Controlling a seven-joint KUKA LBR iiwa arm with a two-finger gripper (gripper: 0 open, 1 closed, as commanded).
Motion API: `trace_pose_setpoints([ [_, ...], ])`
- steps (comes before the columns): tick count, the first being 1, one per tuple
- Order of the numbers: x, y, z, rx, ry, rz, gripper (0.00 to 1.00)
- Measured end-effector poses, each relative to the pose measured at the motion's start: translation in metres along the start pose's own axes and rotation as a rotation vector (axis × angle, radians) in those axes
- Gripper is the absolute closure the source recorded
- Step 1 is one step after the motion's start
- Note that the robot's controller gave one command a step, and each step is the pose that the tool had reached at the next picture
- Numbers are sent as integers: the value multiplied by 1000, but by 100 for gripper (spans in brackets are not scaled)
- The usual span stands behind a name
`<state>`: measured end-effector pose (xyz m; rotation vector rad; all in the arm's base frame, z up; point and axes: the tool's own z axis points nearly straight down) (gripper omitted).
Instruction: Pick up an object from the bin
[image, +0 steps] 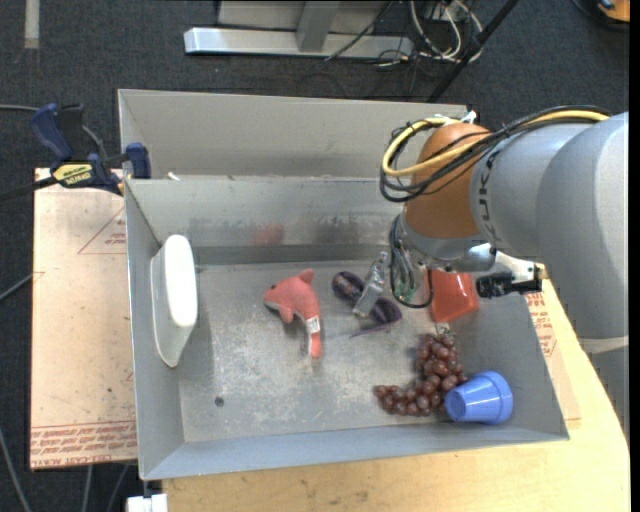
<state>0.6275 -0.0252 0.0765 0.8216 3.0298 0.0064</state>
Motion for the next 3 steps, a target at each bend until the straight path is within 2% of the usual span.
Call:
trace_pose_setpoints([
  [1, 0, 0, -20, 0, 1, -3, 100],
  [2, -2, 1, -36, -3, -6, -3, 100],
  [3, -1, 1, -51, -2, -3, -3, 100],
])
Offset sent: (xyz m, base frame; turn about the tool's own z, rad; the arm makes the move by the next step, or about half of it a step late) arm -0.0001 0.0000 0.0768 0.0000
